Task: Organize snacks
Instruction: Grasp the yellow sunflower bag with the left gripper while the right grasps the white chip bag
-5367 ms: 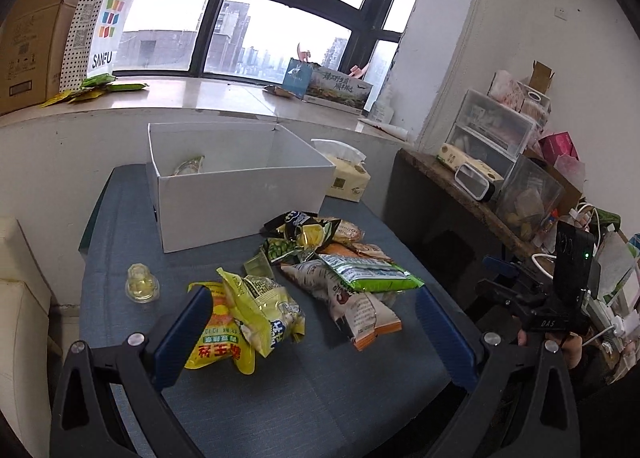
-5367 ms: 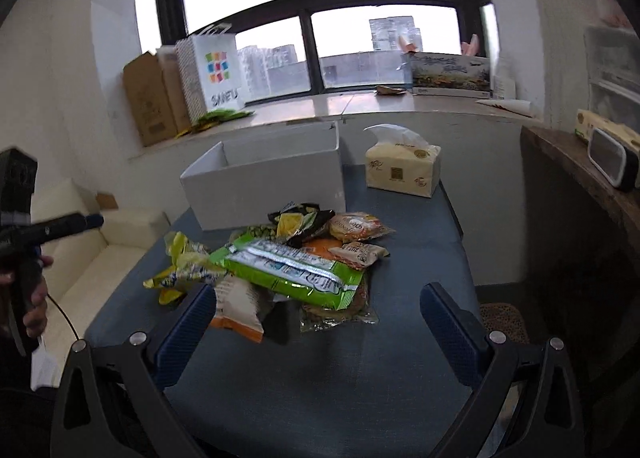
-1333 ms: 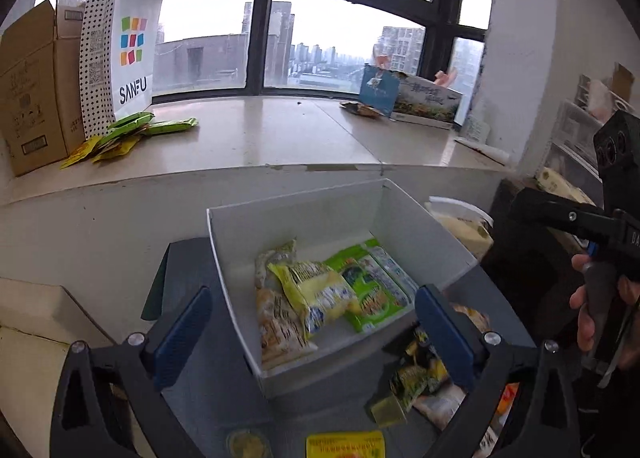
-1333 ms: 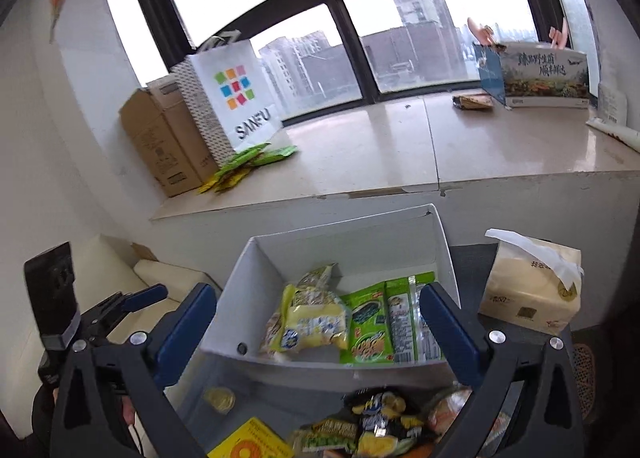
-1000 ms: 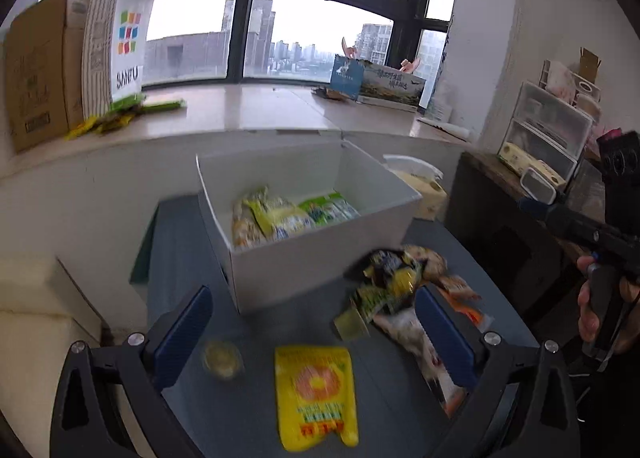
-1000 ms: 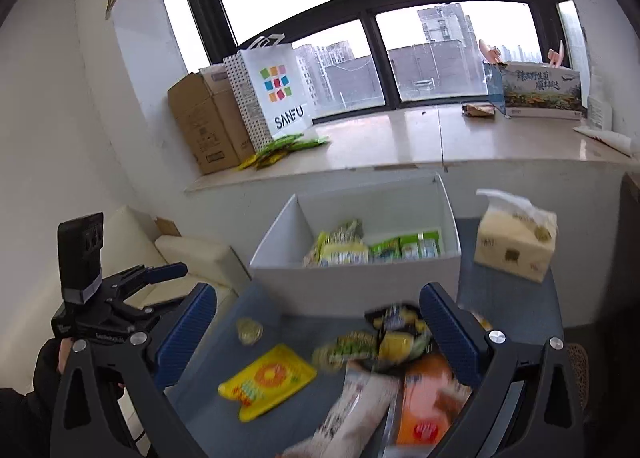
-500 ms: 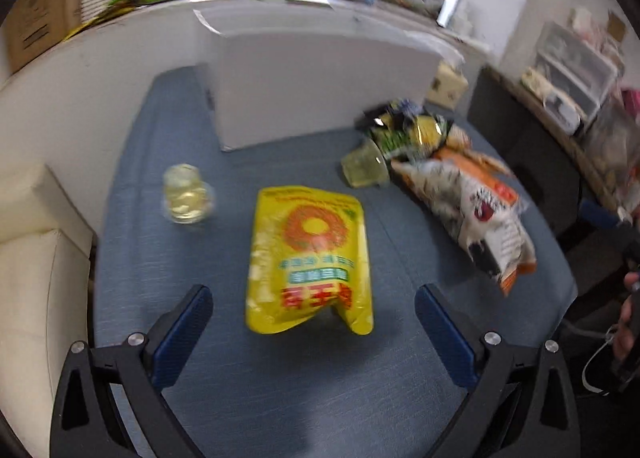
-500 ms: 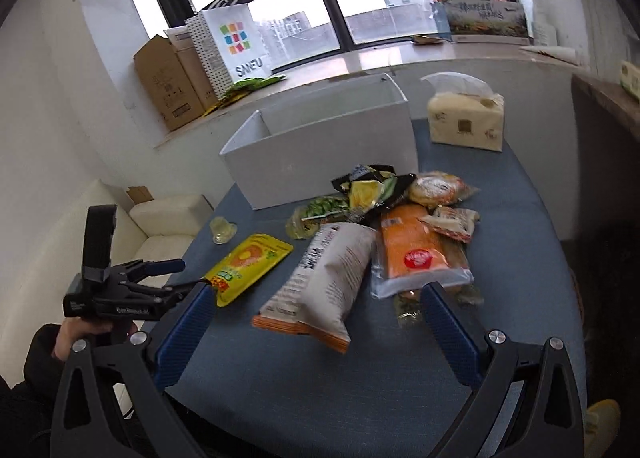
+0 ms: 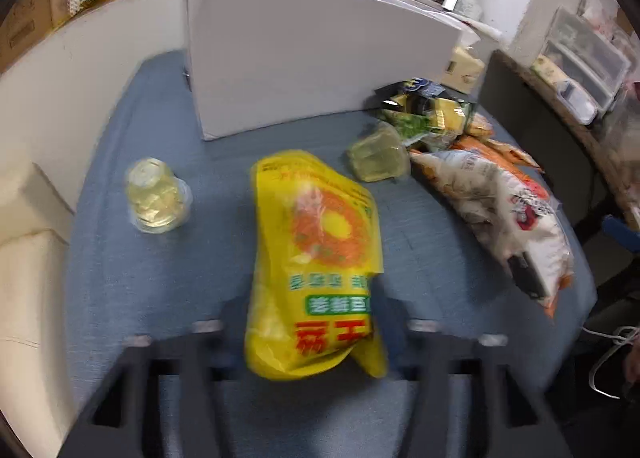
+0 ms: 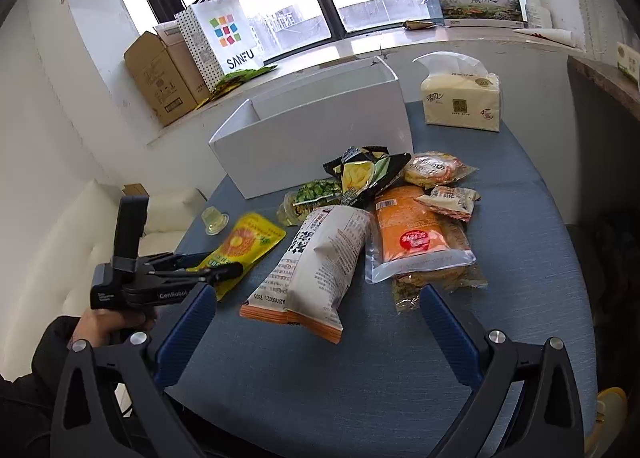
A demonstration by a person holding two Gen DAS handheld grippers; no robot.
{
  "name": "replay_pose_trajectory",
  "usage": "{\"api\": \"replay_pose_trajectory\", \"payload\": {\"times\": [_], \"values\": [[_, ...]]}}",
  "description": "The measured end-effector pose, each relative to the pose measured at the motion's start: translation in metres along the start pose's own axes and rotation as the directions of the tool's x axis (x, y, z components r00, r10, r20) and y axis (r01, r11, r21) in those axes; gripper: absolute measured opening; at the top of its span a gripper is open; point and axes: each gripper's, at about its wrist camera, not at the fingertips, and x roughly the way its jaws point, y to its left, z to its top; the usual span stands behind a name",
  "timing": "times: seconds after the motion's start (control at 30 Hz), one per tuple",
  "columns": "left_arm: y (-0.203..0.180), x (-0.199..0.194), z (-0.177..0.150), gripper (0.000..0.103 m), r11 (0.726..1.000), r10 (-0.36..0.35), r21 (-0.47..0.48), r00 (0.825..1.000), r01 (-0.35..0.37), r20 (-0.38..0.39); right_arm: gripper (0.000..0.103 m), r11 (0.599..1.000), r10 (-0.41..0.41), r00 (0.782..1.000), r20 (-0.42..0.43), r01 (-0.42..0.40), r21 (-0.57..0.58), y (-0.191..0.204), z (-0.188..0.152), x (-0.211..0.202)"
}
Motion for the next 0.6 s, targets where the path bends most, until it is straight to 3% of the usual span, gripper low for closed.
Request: {"api": "replay_pose_trajectory", "payload": {"times": [0.07, 0.17, 0.37, 0.6], "values": [[-0.001, -0.005, -0.003, 0.039, 1.0, 0.02, 0.001, 0.999, -0.02, 0.033, 0.103, 1.0, 0.0, 1.0, -0.006, 0.0, -0.011, 0.003, -0.001, 0.002], [0.001, -0.023, -0.005, 0.039, 1.0, -0.015, -0.023, 0.996, 0.017, 0.084, 0.103, 1.0, -0.007, 1.0, -0.013, 0.007, -0.03, 0.007, -0.001, 0.006], [-0.01, -0.084, -0.006, 0.039, 1.0, -0.025, 0.011, 0.975, 0.023, 0.221, 0.103, 0.998, -0.034, 0.998, -0.06, 0.031, -0.049, 0.013, 0.002, 0.025], [-0.002, -0.125, -0.006, 0.039, 1.0, -0.012, 0.012, 0.956, 0.009, 0.294, 0.103, 0.994, -0.062, 0.989, -0.131, 0.05, -0.097, 0.031, 0.019, 0.061]]}}
